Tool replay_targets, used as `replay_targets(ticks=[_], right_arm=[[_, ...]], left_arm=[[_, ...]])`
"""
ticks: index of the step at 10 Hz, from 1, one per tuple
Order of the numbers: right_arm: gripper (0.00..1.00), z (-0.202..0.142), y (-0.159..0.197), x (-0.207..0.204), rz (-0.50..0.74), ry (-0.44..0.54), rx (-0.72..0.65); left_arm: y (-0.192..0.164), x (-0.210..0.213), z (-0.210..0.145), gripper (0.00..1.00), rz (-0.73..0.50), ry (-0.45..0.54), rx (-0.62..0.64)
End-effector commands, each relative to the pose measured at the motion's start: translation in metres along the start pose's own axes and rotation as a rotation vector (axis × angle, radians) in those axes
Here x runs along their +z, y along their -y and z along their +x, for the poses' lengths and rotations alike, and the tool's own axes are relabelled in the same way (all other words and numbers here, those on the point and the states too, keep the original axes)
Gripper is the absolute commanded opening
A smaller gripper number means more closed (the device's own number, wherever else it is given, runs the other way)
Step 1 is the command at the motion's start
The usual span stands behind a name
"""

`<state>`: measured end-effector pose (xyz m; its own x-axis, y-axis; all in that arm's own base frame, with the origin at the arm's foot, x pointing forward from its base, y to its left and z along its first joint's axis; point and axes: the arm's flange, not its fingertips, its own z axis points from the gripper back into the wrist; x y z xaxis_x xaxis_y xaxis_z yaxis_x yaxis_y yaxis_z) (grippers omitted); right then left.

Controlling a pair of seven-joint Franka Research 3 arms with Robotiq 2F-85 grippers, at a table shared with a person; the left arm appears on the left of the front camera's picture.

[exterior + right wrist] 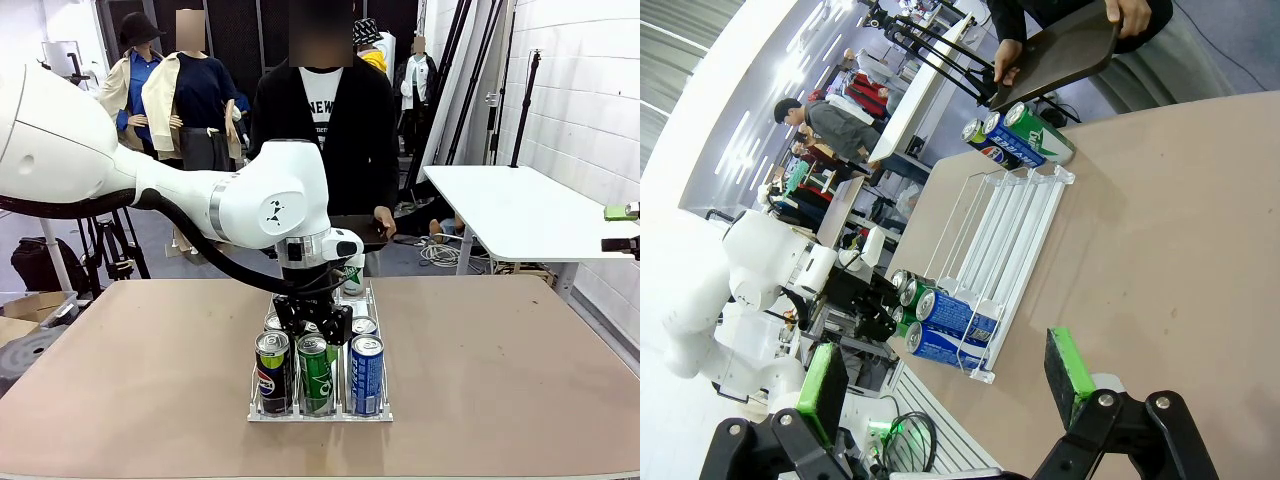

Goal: Retrieve and hand over the desired beverage to the person.
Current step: Pick up a can of the same type that the person held from the Automatic Can Dispenser.

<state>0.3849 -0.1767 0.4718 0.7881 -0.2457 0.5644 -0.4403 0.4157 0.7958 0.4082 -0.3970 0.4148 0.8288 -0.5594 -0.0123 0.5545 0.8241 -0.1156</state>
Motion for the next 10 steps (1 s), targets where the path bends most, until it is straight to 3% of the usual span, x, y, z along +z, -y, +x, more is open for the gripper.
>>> replay_targets(ticks=[1, 4, 10], right_arm=[[1.0, -0.001, 0.0, 0.0, 0.003, 0.001, -0.007], [1.0, -0.001, 0.0, 0.0, 0.003, 0.001, -0.007], [1.0, -0.001, 0.0, 0.0, 0.003, 0.001, -0.007]], left_arm=[[0.001, -0.001, 0.0, 0.0, 0.0, -0.001, -0.002], [-0.01, 0.01, -0.009, 0.0, 0.006, -0.016, 0.017], [-0.017, 0.064, -0.032, 0.0, -0.01, 0.06, -0.013]])
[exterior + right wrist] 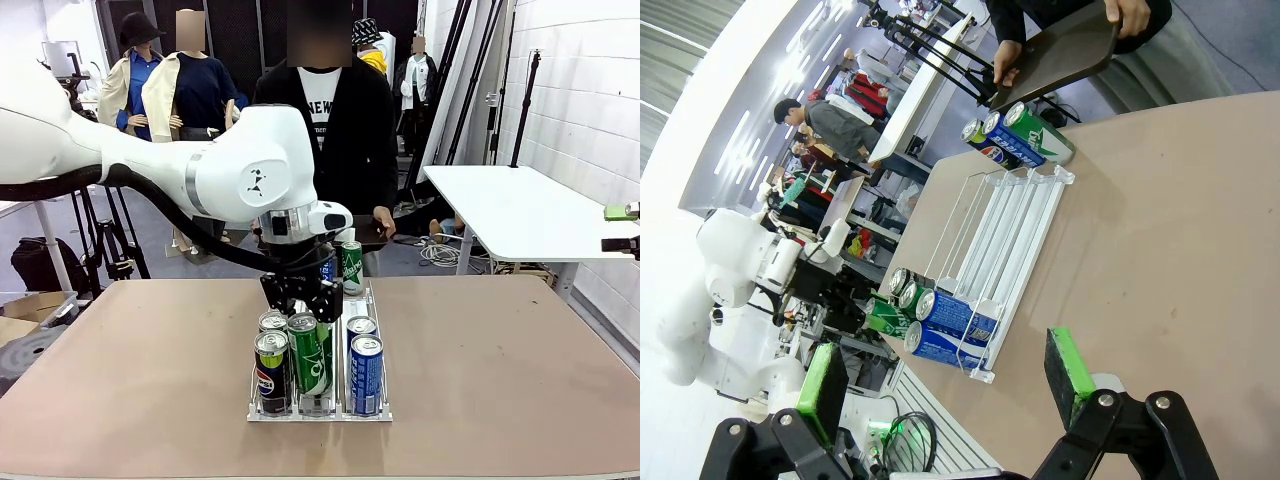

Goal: Retrieve and hand over the desired beverage to the person.
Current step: Pick up a can of the same type that the person held from the Automatic Can Dispenser.

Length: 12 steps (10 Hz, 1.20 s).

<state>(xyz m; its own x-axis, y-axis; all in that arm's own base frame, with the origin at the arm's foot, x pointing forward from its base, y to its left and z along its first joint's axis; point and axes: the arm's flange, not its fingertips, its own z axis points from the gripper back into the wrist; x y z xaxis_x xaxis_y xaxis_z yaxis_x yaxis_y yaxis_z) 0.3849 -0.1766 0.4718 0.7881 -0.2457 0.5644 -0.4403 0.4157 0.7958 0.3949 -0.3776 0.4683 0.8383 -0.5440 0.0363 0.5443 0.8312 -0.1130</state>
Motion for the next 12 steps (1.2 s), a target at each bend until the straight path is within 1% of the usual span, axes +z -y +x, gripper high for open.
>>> replay_targets(ticks=[1, 4, 7, 8, 10, 11, 12], right_arm=[[1.0, -0.001, 0.0, 0.0, 0.003, 0.001, -0.006], [1.0, -0.001, 0.0, 0.0, 0.003, 0.001, -0.006], [1.0, -0.001, 0.0, 0.0, 0.003, 0.001, -0.006], [1.0, -0.001, 0.0, 0.0, 0.003, 0.001, -0.006], [1.0, -0.001, 0.0, 0.0, 0.003, 0.001, -0.006], [1.0, -0.001, 0.0, 0.0, 0.003, 0.001, -0.006], [1.0, -0.001, 0.0, 0.0, 0.003, 0.001, -0.006]], left_arm=[[-0.019, 0.026, -0.009, 0.0, -0.011, 0.023, -0.023], [-0.024, 0.079, -0.017, 0.0, 0.024, 0.062, -0.028], [-0.028, 0.116, -0.023, 0.0, -0.007, 0.064, -0.085], [-0.028, 0.127, -0.027, 0.0, 0.006, 0.072, -0.089], [-0.029, 0.132, -0.027, 0.0, 0.018, 0.065, -0.082], [-0.034, 0.134, -0.027, 0.0, 0.013, 0.064, -0.068], [-0.048, 0.144, -0.03, 0.0, 0.018, 0.069, -0.035]])
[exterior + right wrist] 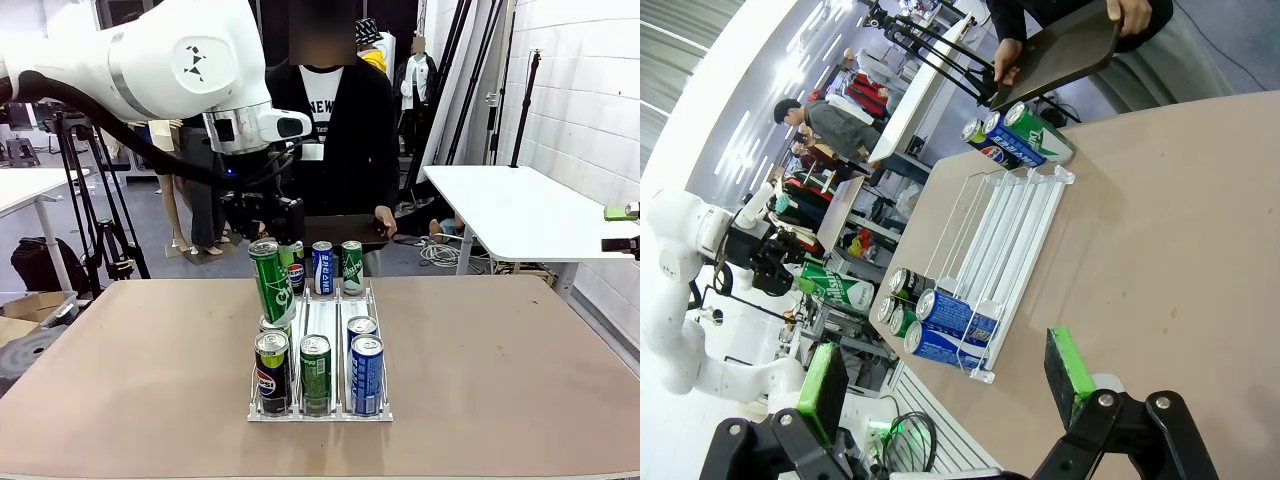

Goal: Retrieve and hand over the desired beverage to the person.
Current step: Pick up a can of the same type that the person held from the Automatic Can Dispenser.

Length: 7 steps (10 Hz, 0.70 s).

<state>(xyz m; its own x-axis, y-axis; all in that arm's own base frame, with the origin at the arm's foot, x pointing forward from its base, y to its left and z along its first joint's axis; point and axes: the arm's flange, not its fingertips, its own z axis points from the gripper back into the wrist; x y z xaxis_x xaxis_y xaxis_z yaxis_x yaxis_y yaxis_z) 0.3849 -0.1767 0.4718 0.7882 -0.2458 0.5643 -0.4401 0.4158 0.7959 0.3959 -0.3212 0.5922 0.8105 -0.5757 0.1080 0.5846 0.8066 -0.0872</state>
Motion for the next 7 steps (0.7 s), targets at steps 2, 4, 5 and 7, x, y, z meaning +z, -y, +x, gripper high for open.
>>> replay_targets(ticks=[2, 4, 5, 7], right_arm=[[1.0, -0.001, 0.0, 0.0, 0.003, 0.001, -0.006], [1.0, -0.001, 0.0, 0.0, 0.003, 0.001, -0.006], [1.0, -0.001, 0.0, 0.0, 0.003, 0.001, -0.006], [1.0, -0.001, 0.0, 0.0, 0.003, 0.001, -0.006]], left_arm=[[-0.05, 0.031, -0.008, 0.0, 0.035, -0.014, 0.089], [-0.092, 0.052, -0.02, 0.0, 0.061, 0.019, 0.157], [-0.113, 0.061, -0.029, 0.0, 0.08, 0.007, 0.169], [-0.148, 0.069, -0.047, 0.0, 0.085, -0.013, 0.184]])
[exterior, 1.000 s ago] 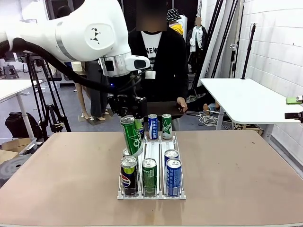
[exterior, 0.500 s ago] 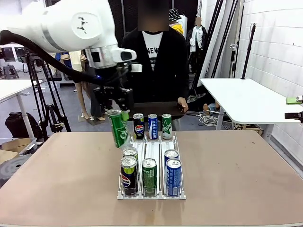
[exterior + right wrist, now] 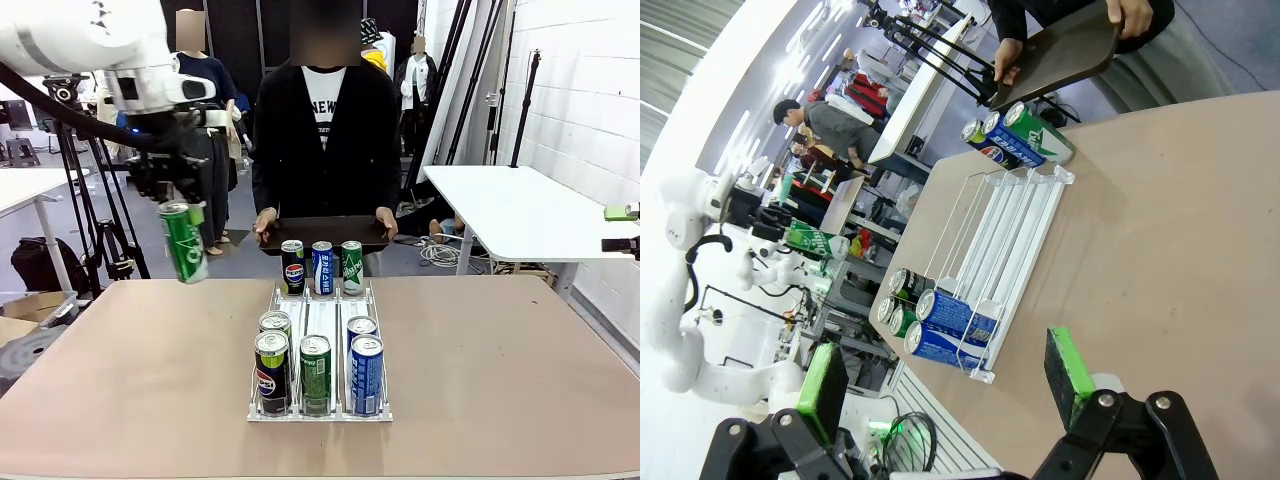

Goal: Retrieve and hand over the desired beverage to the person.
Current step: Pick up a can of the same type that the person held from the Automatic Can Dispenser.

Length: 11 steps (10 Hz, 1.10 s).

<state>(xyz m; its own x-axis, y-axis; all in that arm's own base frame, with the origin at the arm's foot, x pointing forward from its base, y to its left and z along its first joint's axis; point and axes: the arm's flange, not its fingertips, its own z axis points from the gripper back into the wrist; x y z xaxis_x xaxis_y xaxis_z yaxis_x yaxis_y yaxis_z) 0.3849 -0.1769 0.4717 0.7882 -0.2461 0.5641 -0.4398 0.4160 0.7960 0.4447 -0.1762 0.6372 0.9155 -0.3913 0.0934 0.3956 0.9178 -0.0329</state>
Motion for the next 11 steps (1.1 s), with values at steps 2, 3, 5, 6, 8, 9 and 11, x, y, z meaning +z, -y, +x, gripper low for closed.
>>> replay_targets(ticks=[2, 3, 5, 6, 8, 9, 11], right_arm=[[1.0, -0.001, 0.0, 0.0, 0.003, 0.001, -0.006], [1.0, -0.001, 0.0, 0.0, 0.003, 0.001, -0.006], [1.0, -0.001, 0.0, 0.0, 0.003, 0.001, -0.006], [1.0, -0.001, 0.0, 0.0, 0.003, 0.001, -0.006], [1.0, -0.001, 0.0, 0.0, 0.003, 0.001, -0.006], [1.0, -0.001, 0.0, 0.0, 0.003, 0.001, -0.006], [1.0, -0.001, 0.0, 0.0, 0.003, 0.001, -0.006]], left_arm=[[-0.043, 0.005, -0.017, 0.0, 0.006, -0.046, -0.055], [-0.059, 0.004, -0.021, 0.0, 0.0, -0.053, -0.065], [-0.078, 0.004, -0.028, 0.0, -0.045, -0.054, -0.109], [-0.08, 0.007, -0.029, 0.0, -0.077, -0.034, -0.147], [-0.077, 0.014, -0.028, 0.0, -0.104, -0.033, -0.181], [-0.076, 0.019, -0.03, 0.0, -0.111, -0.045, -0.18], [-0.07, 0.018, -0.03, 0.0, -0.078, -0.058, -0.167]])
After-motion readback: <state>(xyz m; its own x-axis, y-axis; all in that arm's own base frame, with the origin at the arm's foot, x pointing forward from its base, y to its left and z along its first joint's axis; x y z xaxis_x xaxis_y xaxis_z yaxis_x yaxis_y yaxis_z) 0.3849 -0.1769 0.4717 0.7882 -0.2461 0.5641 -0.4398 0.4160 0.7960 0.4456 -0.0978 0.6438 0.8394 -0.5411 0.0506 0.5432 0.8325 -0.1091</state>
